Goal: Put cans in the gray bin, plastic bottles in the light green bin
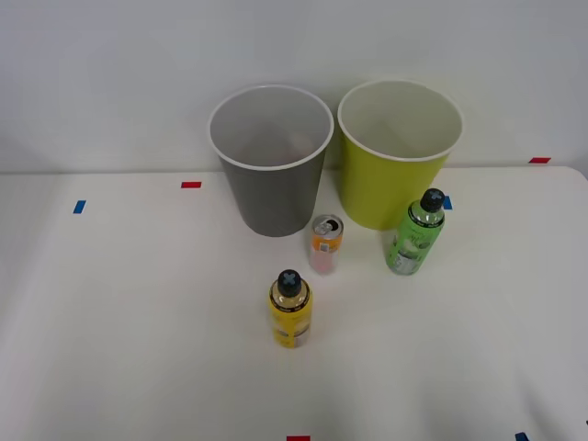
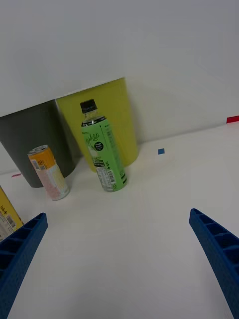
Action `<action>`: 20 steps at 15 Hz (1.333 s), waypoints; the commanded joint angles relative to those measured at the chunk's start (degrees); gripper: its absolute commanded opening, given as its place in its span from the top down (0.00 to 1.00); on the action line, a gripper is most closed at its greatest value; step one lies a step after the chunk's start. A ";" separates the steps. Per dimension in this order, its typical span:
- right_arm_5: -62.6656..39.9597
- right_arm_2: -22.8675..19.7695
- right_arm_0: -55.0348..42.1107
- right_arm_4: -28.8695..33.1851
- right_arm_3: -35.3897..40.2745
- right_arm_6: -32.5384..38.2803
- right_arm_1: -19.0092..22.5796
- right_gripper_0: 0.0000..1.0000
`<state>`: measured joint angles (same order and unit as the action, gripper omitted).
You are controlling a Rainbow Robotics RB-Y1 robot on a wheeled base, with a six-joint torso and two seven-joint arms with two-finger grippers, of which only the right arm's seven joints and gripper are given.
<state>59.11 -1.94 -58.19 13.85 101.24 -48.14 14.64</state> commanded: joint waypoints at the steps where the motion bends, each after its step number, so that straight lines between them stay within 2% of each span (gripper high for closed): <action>1: 0.83 0.00 0.10 0.04 0.01 -0.55 0.56 0.01; 20: 0.83 0.00 0.10 0.04 0.01 -0.55 0.56 0.01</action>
<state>59.95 -1.94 -58.10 13.89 101.25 -48.68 15.20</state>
